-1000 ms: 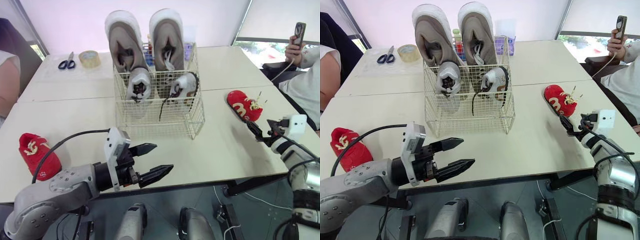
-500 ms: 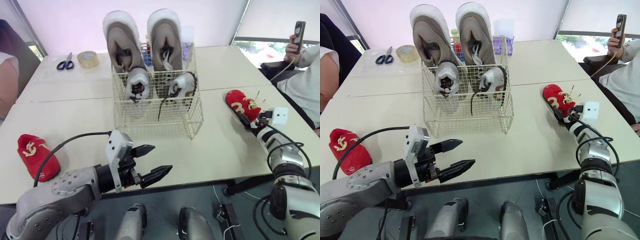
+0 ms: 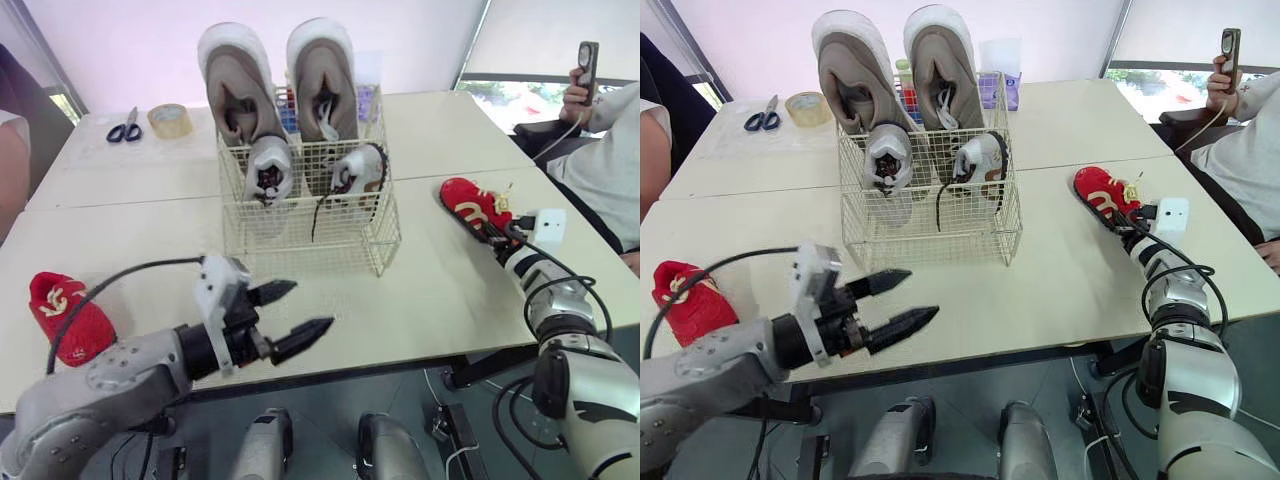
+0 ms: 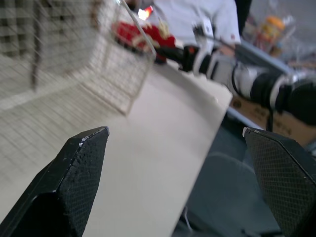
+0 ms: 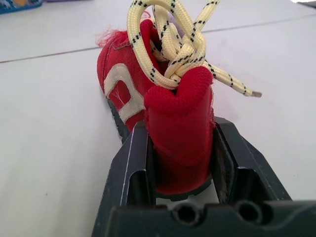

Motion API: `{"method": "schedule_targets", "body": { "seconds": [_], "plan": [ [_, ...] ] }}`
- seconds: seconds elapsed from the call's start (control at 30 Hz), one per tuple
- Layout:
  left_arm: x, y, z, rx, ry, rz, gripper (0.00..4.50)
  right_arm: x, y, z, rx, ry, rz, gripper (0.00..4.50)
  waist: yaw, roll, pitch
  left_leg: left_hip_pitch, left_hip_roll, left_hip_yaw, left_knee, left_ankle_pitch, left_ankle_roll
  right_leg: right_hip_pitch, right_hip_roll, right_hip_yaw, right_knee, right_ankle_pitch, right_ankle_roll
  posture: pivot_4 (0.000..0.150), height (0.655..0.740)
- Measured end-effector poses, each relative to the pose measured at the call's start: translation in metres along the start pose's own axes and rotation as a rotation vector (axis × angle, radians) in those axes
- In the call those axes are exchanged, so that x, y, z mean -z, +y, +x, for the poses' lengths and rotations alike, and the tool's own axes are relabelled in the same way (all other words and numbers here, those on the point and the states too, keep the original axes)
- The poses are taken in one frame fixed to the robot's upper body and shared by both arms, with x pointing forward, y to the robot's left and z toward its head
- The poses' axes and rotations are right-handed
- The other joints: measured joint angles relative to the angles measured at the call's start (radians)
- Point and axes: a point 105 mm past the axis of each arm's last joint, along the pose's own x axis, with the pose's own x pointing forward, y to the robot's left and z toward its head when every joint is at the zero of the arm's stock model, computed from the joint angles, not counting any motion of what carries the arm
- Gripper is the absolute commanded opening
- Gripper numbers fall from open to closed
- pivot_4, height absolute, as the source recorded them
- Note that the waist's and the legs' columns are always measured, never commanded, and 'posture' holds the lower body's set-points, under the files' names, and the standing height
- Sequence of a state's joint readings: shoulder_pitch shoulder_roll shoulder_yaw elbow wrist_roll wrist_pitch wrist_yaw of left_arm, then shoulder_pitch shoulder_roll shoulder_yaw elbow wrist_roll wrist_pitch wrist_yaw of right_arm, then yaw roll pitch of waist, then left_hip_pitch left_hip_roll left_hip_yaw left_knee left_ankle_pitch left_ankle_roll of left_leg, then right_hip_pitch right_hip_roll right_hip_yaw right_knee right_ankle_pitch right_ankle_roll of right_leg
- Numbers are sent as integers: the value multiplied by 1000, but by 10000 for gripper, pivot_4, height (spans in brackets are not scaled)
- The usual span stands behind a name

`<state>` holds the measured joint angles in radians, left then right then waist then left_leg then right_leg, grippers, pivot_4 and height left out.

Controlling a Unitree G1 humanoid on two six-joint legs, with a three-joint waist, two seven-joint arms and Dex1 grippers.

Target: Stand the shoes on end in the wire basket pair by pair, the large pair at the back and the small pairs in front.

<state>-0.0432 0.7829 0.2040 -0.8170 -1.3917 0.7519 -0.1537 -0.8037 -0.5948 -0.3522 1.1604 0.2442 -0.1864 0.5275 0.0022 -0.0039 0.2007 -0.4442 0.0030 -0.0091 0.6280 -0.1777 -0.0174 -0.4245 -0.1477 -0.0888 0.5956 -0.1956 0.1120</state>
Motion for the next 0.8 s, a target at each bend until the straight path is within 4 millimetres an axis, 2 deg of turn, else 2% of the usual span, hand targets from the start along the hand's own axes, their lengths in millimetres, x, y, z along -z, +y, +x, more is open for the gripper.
{"method": "schedule_targets", "body": {
  "seconds": [0.03,0.13,0.17,0.23,0.27,0.33,0.43,0.5,0.6,0.7,0.8],
  "plan": [
    [-9,5,-3,-14,-27,2,45000,-15,0,3,-4,-47,-3,13984,-2,2,1,0,0,0,0,0,0,0,0,0,0,0,0,1500,7400],
    [-40,28,-20,-67,-109,-6,45000,-104,10,9,-86,-297,-69,13984,-13,9,6,0,0,1,0,0,0,-1,0,1,0,1,2,1500,7400],
    [-50,35,-25,-80,-136,-4,45000,-138,16,5,-120,-390,-105,13984,-15,9,6,0,0,1,-1,0,0,-1,0,1,1,1,2,1500,7400],
    [-62,46,-34,-103,-171,-13,45000,-189,31,-6,-190,-540,-164,13984,-15,8,5,1,1,0,-3,-1,1,-1,1,1,1,1,2,1500,7400],
    [-68,51,-37,-107,-187,-19,45000,-203,40,-11,-223,-583,-175,13984,-15,7,4,1,2,0,-5,-1,1,-1,2,1,1,1,2,1500,7400],
    [-82,64,-45,-123,-236,-37,45000,-216,60,-17,-309,-620,-192,13984,-14,7,4,1,5,0,-5,-1,0,-2,6,1,1,1,2,1500,7400],
    [-119,74,-55,-117,-366,-46,45000,-223,92,-22,-455,-624,-170,13984,-11,7,6,-1,9,-1,-6,-1,0,-4,11,2,1,2,0,1500,7400],
    [-145,72,-58,-73,-459,-69,45000,-234,113,-32,-564,-640,-175,13984,-7,7,6,-1,10,-1,-6,-1,0,-4,12,2,1,3,0,1500,7400],
    [-170,60,-58,9,-557,-95,45000,-254,150,-57,-746,-694,-217,13984,-11,7,6,0,10,-1,-6,-1,0,-4,13,2,1,6,-1,1500,7400],
    [-174,54,-48,57,-567,-128,45000,-260,180,-74,-877,-725,-248,13984,-12,6,6,0,10,-1,-5,-1,0,-4,13,3,1,7,-1,1500,7400],
    [-171,50,-31,97,-557,-174,45000,-254,205,-81,-980,-710,-260,13984,-12,6,6,1,12,0,-3,-1,0,-3,14,3,1,7,-2,1500,7400]
  ]
}}
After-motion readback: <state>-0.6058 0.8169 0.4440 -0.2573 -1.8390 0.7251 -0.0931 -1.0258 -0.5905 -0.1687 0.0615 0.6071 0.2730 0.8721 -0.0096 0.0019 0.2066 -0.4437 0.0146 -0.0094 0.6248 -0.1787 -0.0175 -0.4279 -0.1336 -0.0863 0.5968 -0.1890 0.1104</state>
